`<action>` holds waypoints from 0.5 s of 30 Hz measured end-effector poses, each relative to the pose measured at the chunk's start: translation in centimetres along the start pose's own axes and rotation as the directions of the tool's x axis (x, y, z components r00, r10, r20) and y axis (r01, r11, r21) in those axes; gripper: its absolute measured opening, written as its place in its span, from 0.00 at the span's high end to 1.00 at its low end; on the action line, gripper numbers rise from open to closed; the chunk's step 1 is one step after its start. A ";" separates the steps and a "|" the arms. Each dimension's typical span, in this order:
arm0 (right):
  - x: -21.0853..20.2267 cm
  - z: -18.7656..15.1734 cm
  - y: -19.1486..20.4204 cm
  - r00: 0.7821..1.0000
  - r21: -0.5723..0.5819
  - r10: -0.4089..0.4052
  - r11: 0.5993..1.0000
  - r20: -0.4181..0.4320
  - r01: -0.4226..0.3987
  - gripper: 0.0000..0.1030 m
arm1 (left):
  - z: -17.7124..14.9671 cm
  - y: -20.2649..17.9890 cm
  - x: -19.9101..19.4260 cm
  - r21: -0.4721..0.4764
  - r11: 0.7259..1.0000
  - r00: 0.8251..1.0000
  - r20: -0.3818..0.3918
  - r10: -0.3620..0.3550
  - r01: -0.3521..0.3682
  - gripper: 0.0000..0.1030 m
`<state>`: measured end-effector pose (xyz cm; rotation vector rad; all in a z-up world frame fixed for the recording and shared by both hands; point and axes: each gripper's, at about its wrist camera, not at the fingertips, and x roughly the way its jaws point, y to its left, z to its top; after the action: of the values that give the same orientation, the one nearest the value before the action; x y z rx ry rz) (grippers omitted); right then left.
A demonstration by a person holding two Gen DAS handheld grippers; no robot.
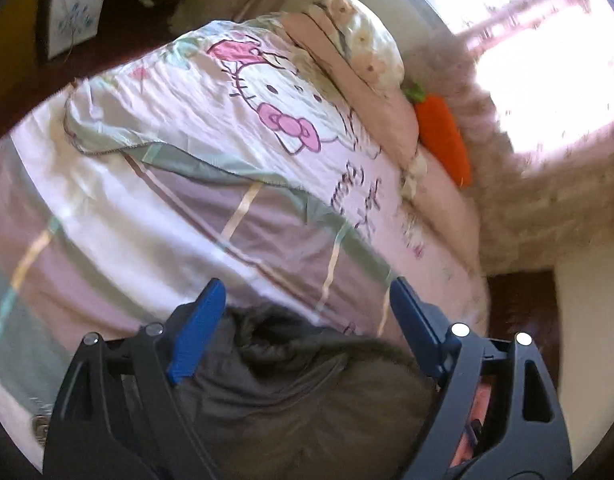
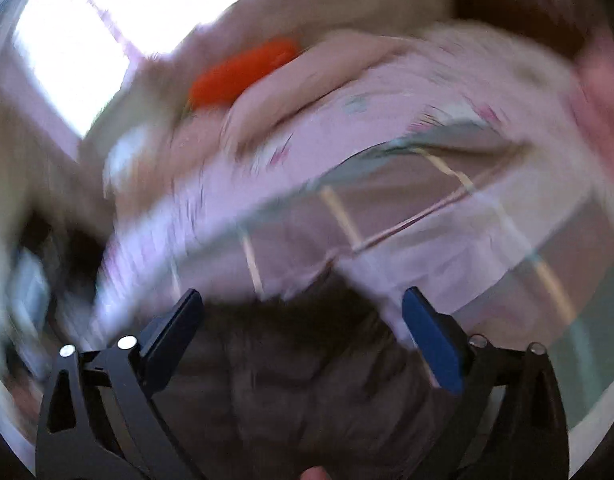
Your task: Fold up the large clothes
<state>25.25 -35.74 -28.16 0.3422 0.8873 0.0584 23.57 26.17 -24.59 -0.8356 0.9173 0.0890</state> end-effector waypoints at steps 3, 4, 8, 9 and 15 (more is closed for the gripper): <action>2.5 -3.3 6.2 0.995 -0.164 0.015 0.986 -0.097 -0.031 0.39 | -4.6 -5.5 1.9 0.256 0.965 0.992 -0.091 0.088 -0.062 0.49; 3.6 -4.3 7.8 0.989 -0.175 0.036 0.983 -0.141 -0.060 0.44 | -6.5 -7.4 3.2 0.344 0.936 0.985 -0.120 0.120 -0.072 0.55; 7.9 -8.1 13.0 0.975 -0.265 -0.015 0.963 -0.221 -0.045 0.44 | -12.0 -10.4 9.8 0.505 0.857 0.929 -0.261 0.260 -0.098 0.62; 8.6 -8.6 13.6 0.975 -0.306 -0.071 0.952 -0.210 0.003 0.42 | -12.1 -9.7 11.3 0.510 0.849 0.920 -0.249 0.301 -0.140 0.62; 9.8 -6.4 5.2 0.926 -0.155 -0.340 0.936 -0.164 0.316 0.33 | -4.5 2.5 10.6 0.247 0.795 0.811 -0.060 0.583 -0.553 0.74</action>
<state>27.05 -27.22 -37.59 0.0657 1.1143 -0.1658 26.23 22.04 -35.26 -0.3349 1.2631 0.4566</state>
